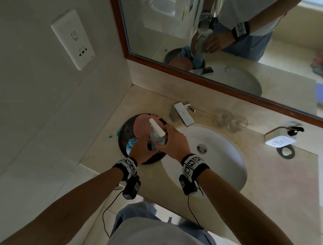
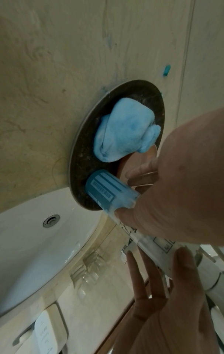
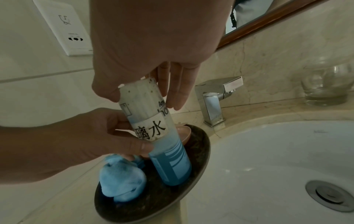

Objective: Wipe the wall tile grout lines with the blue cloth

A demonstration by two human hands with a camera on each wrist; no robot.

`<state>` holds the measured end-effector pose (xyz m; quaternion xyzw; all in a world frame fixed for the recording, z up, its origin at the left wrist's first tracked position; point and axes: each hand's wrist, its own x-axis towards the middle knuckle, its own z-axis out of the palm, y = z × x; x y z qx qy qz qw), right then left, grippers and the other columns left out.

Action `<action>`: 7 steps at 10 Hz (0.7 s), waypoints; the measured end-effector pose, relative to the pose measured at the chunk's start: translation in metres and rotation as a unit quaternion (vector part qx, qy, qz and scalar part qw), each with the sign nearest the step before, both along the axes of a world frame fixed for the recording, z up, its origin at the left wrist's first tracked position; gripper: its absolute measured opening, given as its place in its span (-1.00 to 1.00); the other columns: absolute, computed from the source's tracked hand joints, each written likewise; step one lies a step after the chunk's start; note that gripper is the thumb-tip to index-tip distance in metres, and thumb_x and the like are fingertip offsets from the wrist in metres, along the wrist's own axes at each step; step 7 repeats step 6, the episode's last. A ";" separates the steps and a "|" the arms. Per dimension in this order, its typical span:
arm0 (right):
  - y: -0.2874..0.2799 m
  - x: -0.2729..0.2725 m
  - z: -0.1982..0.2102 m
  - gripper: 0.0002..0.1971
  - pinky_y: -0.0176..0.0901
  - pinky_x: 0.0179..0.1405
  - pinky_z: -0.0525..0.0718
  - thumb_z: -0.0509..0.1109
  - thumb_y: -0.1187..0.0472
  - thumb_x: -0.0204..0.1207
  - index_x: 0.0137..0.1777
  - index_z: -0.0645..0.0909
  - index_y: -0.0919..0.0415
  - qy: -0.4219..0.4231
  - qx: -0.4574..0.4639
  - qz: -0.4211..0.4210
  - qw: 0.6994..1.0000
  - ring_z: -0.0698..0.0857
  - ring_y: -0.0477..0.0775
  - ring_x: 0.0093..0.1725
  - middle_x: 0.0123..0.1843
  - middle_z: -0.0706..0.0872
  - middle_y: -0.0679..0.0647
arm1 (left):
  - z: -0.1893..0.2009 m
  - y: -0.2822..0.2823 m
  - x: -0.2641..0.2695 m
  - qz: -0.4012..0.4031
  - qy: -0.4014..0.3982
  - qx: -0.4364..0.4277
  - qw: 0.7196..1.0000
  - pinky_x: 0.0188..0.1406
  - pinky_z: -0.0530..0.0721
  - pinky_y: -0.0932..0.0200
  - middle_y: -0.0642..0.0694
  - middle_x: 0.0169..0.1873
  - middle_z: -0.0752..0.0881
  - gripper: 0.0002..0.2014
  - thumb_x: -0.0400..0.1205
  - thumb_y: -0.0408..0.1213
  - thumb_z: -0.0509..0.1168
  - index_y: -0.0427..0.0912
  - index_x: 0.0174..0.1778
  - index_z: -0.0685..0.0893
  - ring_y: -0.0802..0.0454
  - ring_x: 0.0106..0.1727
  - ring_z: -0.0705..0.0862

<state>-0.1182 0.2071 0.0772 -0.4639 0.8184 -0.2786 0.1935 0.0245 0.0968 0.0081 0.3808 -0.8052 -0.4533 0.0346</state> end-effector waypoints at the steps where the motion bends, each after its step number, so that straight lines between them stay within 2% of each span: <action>1: 0.000 0.006 -0.001 -0.27 0.00 -0.07 0.76 0.62 -0.25 0.40 0.49 0.48 0.00 -0.009 -0.014 -0.015 1.000 0.76 0.07 0.05 0.24 0.75 -0.05 | -0.003 -0.004 0.001 -0.005 0.001 0.008 1.000 0.31 0.70 0.06 0.03 0.15 0.71 -0.47 0.57 -0.17 0.61 -0.10 0.39 0.55 0.05 0.21 0.69; 2: 0.002 0.011 -0.002 -0.30 -0.06 -0.01 0.76 0.63 -0.27 0.40 0.45 0.50 -0.03 -0.021 -0.020 -0.037 0.999 0.75 0.00 0.10 0.25 0.75 -0.09 | 0.000 -0.004 0.000 -0.012 0.001 0.004 1.000 0.28 0.65 0.15 0.02 0.14 0.71 -0.50 0.59 -0.18 0.59 -0.12 0.39 0.56 0.08 0.19 0.68; 3: 0.004 0.017 -0.002 -0.32 -0.11 0.00 0.73 0.62 -0.28 0.40 0.43 0.51 -0.04 -0.034 -0.026 -0.060 0.997 0.74 -0.03 0.11 0.25 0.74 -0.12 | -0.003 -0.008 0.001 -0.020 -0.003 0.000 1.000 0.28 0.66 0.12 0.03 0.13 0.72 -0.50 0.58 -0.13 0.59 -0.09 0.36 0.55 0.06 0.20 0.70; 4: 0.007 0.023 -0.005 -0.28 -0.01 0.10 0.76 0.56 -0.36 0.40 0.48 0.50 -0.08 -0.067 -0.025 -0.076 0.995 0.72 -0.04 0.19 0.32 0.70 -0.14 | -0.001 -0.010 0.006 -0.044 -0.019 -0.008 0.999 0.28 0.75 -0.03 0.04 0.12 0.73 -0.52 0.56 -0.08 0.58 -0.05 0.31 0.55 0.05 0.18 0.72; 5: 0.016 0.021 -0.003 -0.20 0.00 0.25 0.73 0.58 -0.33 0.42 0.60 0.46 -0.05 -0.086 -0.023 -0.067 0.994 0.69 -0.02 0.31 0.46 0.65 -0.09 | 0.004 -0.012 0.008 -0.064 -0.089 -0.039 0.993 0.36 0.71 -0.06 -0.07 0.30 0.70 -0.43 0.58 -0.16 0.56 -0.09 0.47 0.51 -0.10 0.32 0.70; 6: 0.034 0.010 0.001 -0.45 -0.01 0.24 0.74 0.55 -0.10 0.59 0.52 0.58 0.05 -0.116 -0.019 -0.083 0.990 0.71 -0.03 0.21 0.40 0.69 0.00 | 0.029 -0.011 0.013 -0.116 -0.191 -0.072 0.972 0.33 0.67 -0.04 -0.15 0.33 0.70 -0.52 0.68 -0.17 0.46 -0.17 0.50 0.55 -0.20 0.38 0.68; 7: 0.034 0.010 0.001 -0.45 -0.01 0.24 0.74 0.55 -0.10 0.59 0.52 0.58 0.05 -0.116 -0.019 -0.083 0.990 0.71 -0.03 0.21 0.40 0.69 0.00 | 0.029 -0.011 0.013 -0.116 -0.191 -0.072 0.972 0.33 0.67 -0.04 -0.15 0.33 0.70 -0.52 0.68 -0.17 0.46 -0.17 0.50 0.55 -0.20 0.38 0.68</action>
